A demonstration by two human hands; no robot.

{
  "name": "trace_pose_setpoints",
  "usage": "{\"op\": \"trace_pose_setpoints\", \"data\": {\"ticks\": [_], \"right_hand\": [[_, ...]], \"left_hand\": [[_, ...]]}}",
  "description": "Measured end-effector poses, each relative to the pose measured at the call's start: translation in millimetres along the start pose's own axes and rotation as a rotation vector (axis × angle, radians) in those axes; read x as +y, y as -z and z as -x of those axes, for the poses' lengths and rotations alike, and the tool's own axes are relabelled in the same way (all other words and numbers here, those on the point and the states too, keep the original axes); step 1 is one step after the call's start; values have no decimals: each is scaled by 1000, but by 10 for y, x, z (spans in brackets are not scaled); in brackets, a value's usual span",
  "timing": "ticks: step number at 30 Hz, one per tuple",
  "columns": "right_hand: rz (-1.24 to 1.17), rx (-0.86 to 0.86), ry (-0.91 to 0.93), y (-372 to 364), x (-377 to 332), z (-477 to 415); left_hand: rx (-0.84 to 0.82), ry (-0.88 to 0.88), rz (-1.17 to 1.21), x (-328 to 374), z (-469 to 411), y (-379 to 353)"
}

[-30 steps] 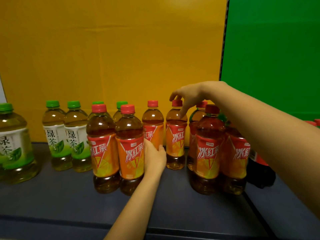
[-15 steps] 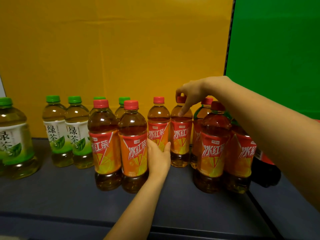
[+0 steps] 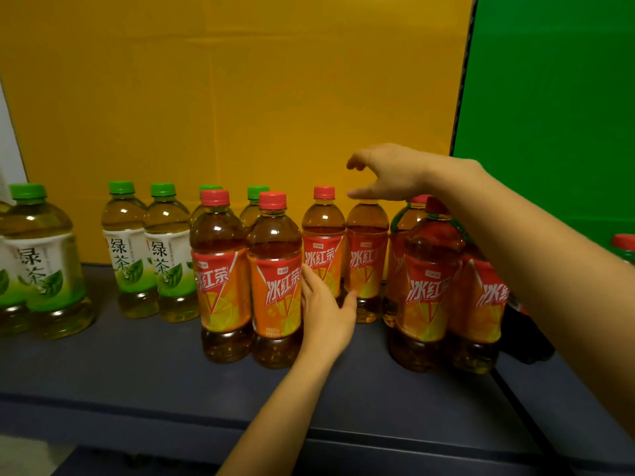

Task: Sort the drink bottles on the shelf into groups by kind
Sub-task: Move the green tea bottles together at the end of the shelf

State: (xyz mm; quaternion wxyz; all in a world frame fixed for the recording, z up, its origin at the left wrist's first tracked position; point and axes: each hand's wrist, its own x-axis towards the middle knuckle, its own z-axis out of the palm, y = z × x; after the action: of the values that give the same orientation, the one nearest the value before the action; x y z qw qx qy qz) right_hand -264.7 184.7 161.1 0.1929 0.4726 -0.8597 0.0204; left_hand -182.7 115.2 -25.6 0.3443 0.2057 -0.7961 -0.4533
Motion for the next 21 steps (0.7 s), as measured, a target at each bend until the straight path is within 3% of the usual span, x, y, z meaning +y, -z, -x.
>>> {"op": "trace_pose_setpoints", "data": {"ticks": [4,7,11,15,17,21], "right_hand": [[-251,260,73,2,-229,343],[-377,265,59,-178,-427,570],[-495,133,27,-534,-667,759],[-826,-33,-23,-831,-881,855],[-975,-108,-32,-982,-1003,872],[-1081,-5,-77,-1308,-1174,813]], "left_hand": [[-218,-96,120,-12,325,222],[-229,-116,293,-60,530,452],[50,-221,294,-229,657,763],[399,-361,144,-367,594,1101],[456,-297,92,-478,480,1226],[209,2,169,-656,214,1375]]}}
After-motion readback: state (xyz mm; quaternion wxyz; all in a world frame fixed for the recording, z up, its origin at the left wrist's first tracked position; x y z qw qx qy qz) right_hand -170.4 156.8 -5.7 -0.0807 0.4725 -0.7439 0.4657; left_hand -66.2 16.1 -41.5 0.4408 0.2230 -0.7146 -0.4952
